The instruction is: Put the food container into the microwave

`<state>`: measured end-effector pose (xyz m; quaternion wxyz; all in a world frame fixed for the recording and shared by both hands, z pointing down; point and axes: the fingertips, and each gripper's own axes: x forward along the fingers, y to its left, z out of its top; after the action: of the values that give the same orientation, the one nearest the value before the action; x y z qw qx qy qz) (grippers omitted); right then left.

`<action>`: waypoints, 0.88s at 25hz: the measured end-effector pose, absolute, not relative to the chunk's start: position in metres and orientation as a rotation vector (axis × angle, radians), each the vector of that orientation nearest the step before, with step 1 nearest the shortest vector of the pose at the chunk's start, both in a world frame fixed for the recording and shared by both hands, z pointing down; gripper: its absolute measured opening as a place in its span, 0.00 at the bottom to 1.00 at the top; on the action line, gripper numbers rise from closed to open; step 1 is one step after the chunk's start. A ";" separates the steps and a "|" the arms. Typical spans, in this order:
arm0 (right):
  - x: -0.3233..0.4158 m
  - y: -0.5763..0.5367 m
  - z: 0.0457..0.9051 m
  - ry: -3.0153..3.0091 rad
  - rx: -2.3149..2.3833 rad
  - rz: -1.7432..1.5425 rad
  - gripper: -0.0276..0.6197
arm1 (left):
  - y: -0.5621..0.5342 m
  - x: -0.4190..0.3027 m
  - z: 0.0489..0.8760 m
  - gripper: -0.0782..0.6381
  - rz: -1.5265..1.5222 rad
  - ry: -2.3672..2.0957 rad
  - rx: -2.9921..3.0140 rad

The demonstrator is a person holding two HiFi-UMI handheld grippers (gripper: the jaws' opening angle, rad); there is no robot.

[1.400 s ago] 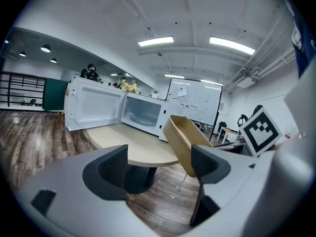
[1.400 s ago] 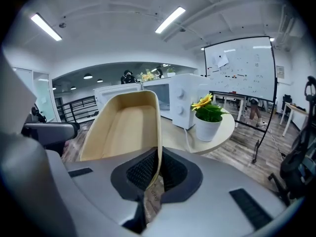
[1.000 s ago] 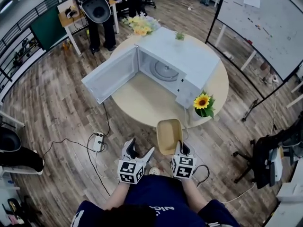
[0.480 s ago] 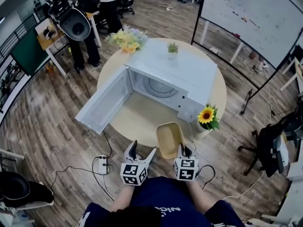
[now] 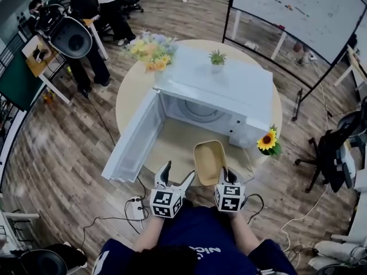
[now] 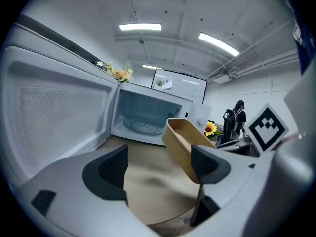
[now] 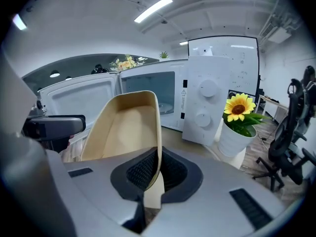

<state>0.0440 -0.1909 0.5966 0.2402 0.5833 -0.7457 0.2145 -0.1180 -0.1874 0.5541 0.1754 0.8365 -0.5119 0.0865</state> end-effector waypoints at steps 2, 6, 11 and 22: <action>0.035 -0.197 0.599 -2.023 1.618 0.601 0.07 | -0.196 -0.126 0.554 0.67 0.258 -1.422 2.396; 0.025 -0.202 0.600 -1.987 1.646 0.612 0.07 | -0.207 -0.137 0.556 0.67 0.275 -1.377 2.413; 0.021 -0.208 0.602 -1.948 1.644 0.617 0.07 | -0.211 -0.140 0.559 0.67 0.269 -1.349 2.422; 0.018 -0.274 0.591 -1.947 1.626 0.579 0.07 | -0.234 -0.144 0.559 0.67 0.237 -1.400 2.380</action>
<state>0.0180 -0.2742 0.5905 0.2665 0.6022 -0.7214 0.2144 -0.1442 -0.2338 0.5590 0.1837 0.8441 -0.4966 0.0841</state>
